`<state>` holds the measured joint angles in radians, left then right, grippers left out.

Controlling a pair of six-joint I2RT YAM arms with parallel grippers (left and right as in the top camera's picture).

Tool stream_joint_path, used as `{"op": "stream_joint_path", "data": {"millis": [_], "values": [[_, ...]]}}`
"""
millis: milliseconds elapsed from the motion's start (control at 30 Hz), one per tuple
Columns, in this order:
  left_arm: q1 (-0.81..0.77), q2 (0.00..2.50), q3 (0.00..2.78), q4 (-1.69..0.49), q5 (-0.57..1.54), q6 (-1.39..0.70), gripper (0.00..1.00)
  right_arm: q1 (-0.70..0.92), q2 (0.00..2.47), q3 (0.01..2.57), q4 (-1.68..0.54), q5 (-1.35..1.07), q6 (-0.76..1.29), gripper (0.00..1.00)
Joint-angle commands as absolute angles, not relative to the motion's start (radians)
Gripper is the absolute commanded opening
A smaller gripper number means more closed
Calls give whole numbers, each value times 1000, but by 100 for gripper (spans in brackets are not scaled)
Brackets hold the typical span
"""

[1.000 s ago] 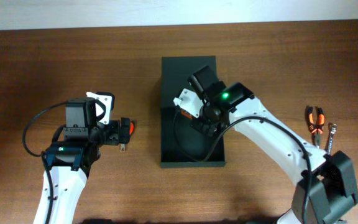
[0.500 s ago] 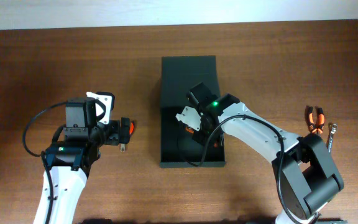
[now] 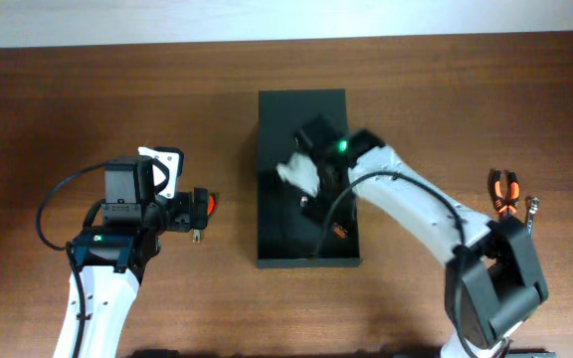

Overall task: Pack container
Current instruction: 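Release the socket rail and withdraw the right gripper to the right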

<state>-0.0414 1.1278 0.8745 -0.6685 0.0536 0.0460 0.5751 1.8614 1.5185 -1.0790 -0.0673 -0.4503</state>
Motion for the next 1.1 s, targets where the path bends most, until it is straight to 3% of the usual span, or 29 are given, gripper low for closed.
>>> {"op": "stream_joint_path", "data": {"millis": [0, 200, 567, 700, 867, 1067], "values": [[-36, 1129, 892, -667, 64, 62, 99, 530, 1824, 1789, -1161, 19, -336, 71], [-36, 1129, 892, -667, 64, 62, 99, 242, 1820, 2093, -1351, 88, -152, 71], [-36, 1133, 892, -651, 64, 62, 99, -413, 1727, 2071, -1608, -110, -114, 66], [-36, 1148, 892, -644, 64, 62, 99, -516, 1609, 1948, -1612, -121, -114, 67], [-36, 1168, 892, -644, 64, 62, 99, -531, 1552, 1702, -1594, -51, -133, 75], [-36, 1171, 892, -644, 64, 62, 99, -531, 1607, 1457, -1263, -37, -161, 84]]}}
